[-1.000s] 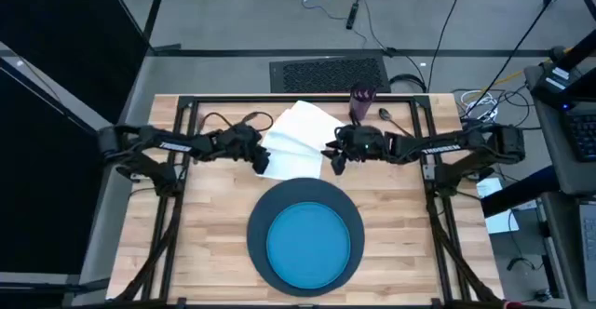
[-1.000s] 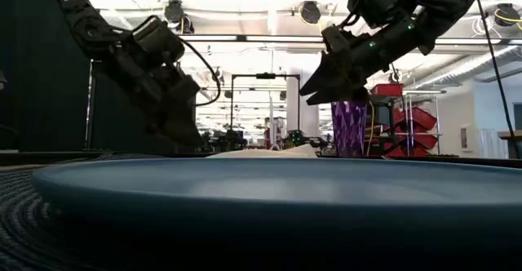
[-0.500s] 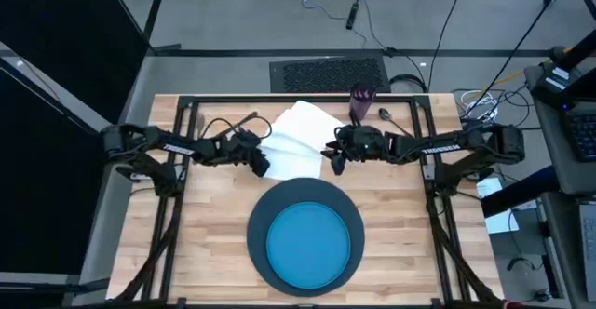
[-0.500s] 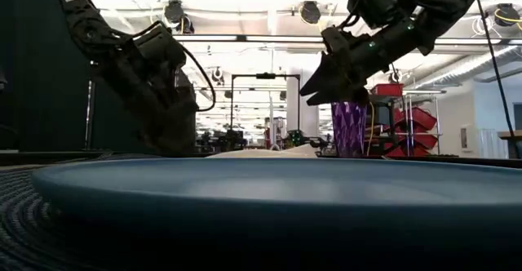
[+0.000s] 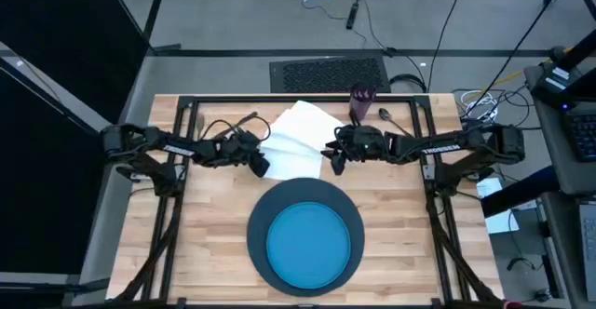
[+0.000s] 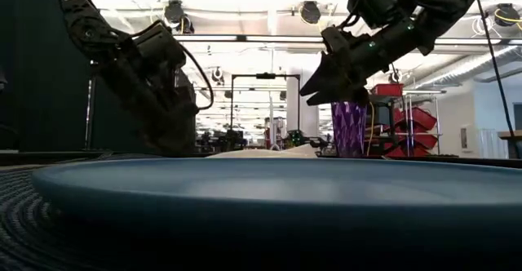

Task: Set table place
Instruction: Fold the white table napkin

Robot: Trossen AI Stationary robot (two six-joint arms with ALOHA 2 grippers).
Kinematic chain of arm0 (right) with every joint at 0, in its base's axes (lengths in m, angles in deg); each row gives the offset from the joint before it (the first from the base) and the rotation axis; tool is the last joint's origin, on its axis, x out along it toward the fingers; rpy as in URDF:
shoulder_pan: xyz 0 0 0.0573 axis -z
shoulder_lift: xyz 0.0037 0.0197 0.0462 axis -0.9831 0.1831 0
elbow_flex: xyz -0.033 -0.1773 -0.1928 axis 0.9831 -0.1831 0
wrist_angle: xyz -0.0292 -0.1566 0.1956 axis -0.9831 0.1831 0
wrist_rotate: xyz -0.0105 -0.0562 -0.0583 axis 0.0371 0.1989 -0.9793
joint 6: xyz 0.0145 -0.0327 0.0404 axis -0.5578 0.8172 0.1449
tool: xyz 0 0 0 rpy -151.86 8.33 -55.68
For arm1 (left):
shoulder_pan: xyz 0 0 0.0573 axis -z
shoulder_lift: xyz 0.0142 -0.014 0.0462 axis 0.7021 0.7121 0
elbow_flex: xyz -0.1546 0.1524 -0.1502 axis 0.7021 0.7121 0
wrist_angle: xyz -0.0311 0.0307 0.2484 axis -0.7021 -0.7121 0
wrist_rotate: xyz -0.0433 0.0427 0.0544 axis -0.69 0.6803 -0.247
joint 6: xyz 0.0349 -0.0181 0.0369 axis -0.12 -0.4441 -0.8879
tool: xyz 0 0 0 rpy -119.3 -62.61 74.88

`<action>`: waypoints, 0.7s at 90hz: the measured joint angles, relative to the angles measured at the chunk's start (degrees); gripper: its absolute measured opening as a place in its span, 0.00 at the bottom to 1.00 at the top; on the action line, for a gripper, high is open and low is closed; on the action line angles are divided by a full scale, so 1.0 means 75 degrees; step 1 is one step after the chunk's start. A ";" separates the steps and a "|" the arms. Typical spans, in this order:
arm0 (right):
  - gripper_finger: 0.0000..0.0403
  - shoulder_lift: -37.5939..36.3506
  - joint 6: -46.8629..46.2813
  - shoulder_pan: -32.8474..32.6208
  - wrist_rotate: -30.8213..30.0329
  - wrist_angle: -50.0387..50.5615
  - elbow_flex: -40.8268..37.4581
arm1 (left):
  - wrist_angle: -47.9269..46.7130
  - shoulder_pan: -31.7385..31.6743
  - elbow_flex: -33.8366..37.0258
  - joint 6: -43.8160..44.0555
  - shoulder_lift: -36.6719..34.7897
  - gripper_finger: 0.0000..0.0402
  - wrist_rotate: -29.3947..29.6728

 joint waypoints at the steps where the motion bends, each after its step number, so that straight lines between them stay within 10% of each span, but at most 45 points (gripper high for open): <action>1: 0.39 0.0000 0.0001 0.0000 -0.0001 0.0000 0.0000 | -0.0004 0.0000 0.0000 0.0006 0.0012 0.26 0.0000; 40: 0.39 0.0003 -0.0105 -0.0057 -0.0001 0.0008 0.0000 | 0.0571 0.0112 -0.0016 0.0290 0.0507 0.25 -0.0599; 63: 0.39 0.0006 -0.0102 -0.0207 -0.0037 0.0038 0.0000 | 0.0749 0.0195 -0.0145 -0.0237 0.0502 0.02 -0.1172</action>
